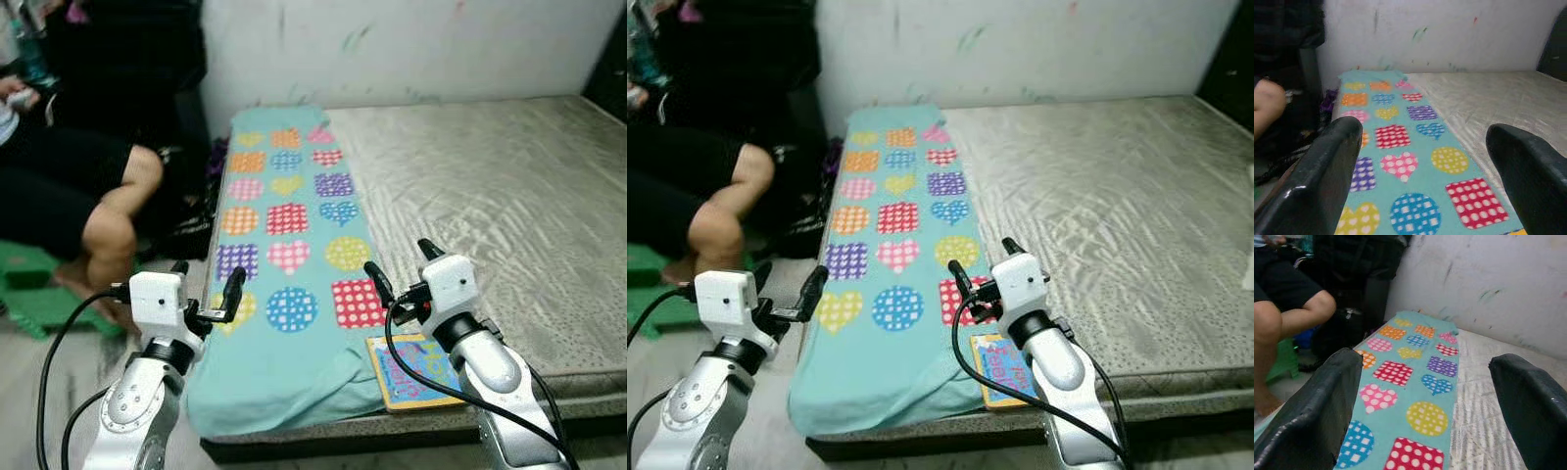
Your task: Clean up the room
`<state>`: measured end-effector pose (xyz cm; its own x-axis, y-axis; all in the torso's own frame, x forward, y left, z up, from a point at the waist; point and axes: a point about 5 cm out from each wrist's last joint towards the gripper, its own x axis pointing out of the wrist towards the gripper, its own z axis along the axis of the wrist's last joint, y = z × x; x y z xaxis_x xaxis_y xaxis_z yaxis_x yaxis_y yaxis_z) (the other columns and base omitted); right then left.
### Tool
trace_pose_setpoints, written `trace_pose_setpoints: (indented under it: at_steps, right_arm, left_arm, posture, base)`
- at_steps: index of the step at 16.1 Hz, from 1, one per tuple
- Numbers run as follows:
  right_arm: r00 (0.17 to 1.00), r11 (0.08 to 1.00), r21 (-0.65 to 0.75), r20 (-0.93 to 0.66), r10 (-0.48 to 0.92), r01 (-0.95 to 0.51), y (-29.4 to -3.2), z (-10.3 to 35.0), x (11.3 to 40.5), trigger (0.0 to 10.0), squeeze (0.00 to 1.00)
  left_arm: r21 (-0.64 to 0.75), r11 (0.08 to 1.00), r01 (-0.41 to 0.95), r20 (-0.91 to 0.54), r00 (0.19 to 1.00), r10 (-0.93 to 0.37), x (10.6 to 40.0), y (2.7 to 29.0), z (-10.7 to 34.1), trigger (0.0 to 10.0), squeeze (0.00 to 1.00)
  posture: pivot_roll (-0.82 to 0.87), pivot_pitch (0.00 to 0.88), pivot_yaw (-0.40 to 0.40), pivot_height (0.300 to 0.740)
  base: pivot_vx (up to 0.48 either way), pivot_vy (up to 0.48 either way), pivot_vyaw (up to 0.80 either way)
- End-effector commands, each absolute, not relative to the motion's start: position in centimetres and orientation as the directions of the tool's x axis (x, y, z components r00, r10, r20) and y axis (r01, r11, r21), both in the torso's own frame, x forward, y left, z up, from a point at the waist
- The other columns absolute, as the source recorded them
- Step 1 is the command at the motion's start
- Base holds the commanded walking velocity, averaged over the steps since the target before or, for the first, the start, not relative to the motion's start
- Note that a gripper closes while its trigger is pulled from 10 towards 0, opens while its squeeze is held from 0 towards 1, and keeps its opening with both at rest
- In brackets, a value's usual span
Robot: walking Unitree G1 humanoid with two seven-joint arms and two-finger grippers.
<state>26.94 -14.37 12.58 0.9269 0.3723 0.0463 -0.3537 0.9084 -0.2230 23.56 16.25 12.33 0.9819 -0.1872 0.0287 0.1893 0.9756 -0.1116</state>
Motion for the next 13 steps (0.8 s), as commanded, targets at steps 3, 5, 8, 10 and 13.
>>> trace_pose_setpoints:
  at_steps: [3,5,8,10,13]
  right_arm:
    - [0.926,0.909,-0.226,0.061,0.372,-0.35,-14.43,13.06,27.17,10.0,0.0]
    - [0.922,0.903,-0.236,0.061,0.383,-0.359,-14.13,13.05,27.15,10.0,0.0]
    - [0.918,0.899,-0.235,0.056,0.392,-0.369,-14.03,12.98,27.09,10.0,0.0]
    - [0.918,0.896,-0.244,0.052,0.393,-0.37,-14.23,13.01,27.18,10.0,0.0]
    - [0.919,0.895,-0.253,0.052,0.391,-0.367,-14.44,13.06,27.43,10.0,0.0]
  left_arm:
    - [-0.103,0.975,0.195,0.021,0.981,-0.194,23.39,16.41,12.49,10.0,0.0]
    - [-0.103,0.974,0.203,0.016,0.979,-0.203,23.33,16.43,12.44,10.0,0.0]
    - [-0.109,0.973,0.205,0.012,0.979,-0.205,23.38,16.38,12.37,10.0,0.0]
    - [-0.117,0.971,0.209,0.009,0.978,-0.209,23.45,16.17,12.28,10.0,0.0]
    - [-0.12,0.97,0.21,0.01,0.978,-0.21,23.64,16.07,12.24,10.0,0.0]
  posture:
    - [-0.1,0.009,0.04,0.74]
    - [-0.1,0.01,0.036,0.74]
    - [-0.1,0.011,0.033,0.74]
    - [-0.11,0.007,0.028,0.74]
    - [-0.11,0.0,0.026,0.74]
  base:
    - [0.0,0.0,0.0]
    - [0.0,0.0,0.0]
    - [0.0,0.0,0.13]
    - [0.0,-0.323,0.0]
    - [0.0,-0.335,0.0]
